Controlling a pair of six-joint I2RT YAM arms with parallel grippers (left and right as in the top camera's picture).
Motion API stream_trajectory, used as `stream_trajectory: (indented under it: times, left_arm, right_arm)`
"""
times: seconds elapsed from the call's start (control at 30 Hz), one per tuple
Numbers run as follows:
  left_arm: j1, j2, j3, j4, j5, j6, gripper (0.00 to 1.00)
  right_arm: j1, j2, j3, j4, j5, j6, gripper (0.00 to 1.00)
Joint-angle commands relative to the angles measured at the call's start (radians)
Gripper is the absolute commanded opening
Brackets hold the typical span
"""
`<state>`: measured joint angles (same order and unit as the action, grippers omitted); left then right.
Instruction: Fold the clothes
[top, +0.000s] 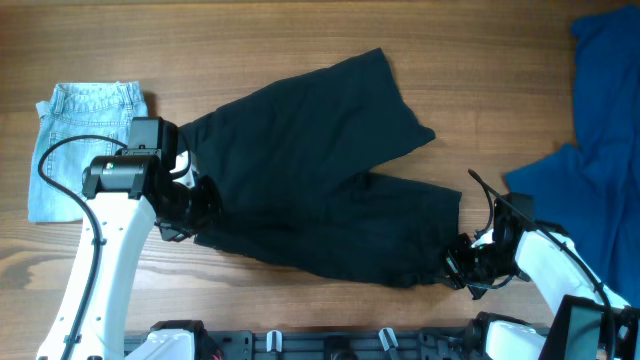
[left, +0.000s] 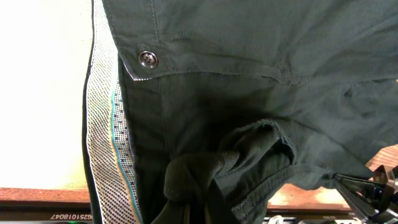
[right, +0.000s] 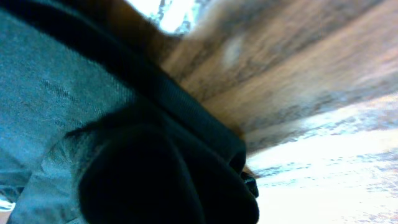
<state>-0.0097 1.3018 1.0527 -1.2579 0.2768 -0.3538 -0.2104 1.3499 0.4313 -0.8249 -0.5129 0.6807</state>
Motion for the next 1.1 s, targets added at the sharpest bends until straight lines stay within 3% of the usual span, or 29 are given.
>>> stream_trajectory:
  times: [0.0, 0.13, 0.37, 0.63, 0.9, 1.07]
  left_arm:
    - [0.006, 0.004, -0.002, -0.011, -0.010, 0.007, 0.04]
    - [0.006, 0.004, -0.002, -0.027, -0.036, 0.008, 0.04]
    - [0.006, -0.020, -0.002, -0.050, -0.038, -0.010, 0.04]
    - [0.006, -0.130, -0.002, 0.040, -0.253, -0.271, 0.04]
    - [0.006, -0.125, -0.002, 0.111, -0.253, -0.363, 0.04]
    - [0.006, -0.124, -0.002, 0.131, -0.337, -0.445, 0.04]
  right_arm:
    - [0.003, 0.022, -0.013, 0.057, 0.085, -0.026, 0.04]
    - [0.003, 0.014, 0.057, -0.012, 0.086, -0.077, 0.04]
    - [0.003, -0.013, 0.335, -0.188, 0.098, -0.182, 0.04]
    - [0.004, 0.000, 0.783, -0.395, 0.181, -0.307, 0.04]
    - [0.049, 0.142, 0.988, -0.455, 0.270, -0.393, 0.04]
    - [0.134, 0.255, 1.051, -0.372, 0.309, -0.418, 0.04]
